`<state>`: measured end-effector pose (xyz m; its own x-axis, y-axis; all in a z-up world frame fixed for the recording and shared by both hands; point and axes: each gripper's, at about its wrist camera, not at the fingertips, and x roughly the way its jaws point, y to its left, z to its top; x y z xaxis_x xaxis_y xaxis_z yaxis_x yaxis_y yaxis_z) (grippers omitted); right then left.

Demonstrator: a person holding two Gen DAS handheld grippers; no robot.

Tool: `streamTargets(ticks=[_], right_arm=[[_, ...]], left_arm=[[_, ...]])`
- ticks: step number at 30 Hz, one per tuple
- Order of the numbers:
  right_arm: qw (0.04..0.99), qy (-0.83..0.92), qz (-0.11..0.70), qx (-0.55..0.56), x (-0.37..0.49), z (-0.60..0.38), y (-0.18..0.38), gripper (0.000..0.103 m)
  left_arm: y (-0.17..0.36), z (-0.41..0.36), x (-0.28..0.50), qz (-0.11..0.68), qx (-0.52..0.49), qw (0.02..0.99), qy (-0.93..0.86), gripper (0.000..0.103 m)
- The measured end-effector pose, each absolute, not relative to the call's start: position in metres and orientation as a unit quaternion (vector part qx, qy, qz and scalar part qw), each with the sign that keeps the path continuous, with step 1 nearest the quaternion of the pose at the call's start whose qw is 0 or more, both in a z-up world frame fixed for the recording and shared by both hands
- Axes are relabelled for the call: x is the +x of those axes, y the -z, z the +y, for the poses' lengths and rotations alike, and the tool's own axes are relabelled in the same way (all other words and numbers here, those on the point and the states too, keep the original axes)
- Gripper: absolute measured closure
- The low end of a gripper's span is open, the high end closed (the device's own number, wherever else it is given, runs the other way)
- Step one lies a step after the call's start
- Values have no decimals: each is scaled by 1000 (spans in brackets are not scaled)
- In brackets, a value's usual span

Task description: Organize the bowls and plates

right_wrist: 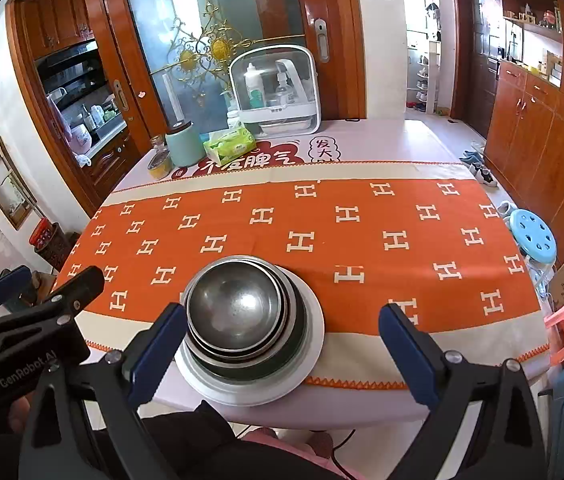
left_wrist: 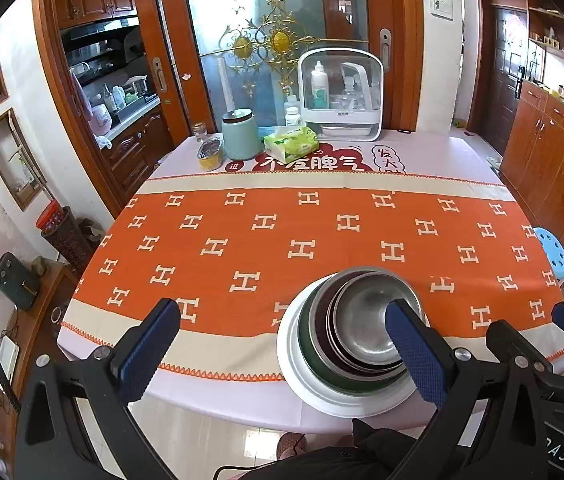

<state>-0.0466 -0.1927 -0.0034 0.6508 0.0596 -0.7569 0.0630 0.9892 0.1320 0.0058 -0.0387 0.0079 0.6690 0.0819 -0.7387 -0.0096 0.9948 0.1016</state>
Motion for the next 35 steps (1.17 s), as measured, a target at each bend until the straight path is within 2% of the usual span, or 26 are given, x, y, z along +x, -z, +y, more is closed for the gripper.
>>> streamTargets(ticks=[35], right_arm=[[901,-8,427,75,-41,-204,7,6]], left_arm=[[-8,-38,5,410,46,910,-27,1]])
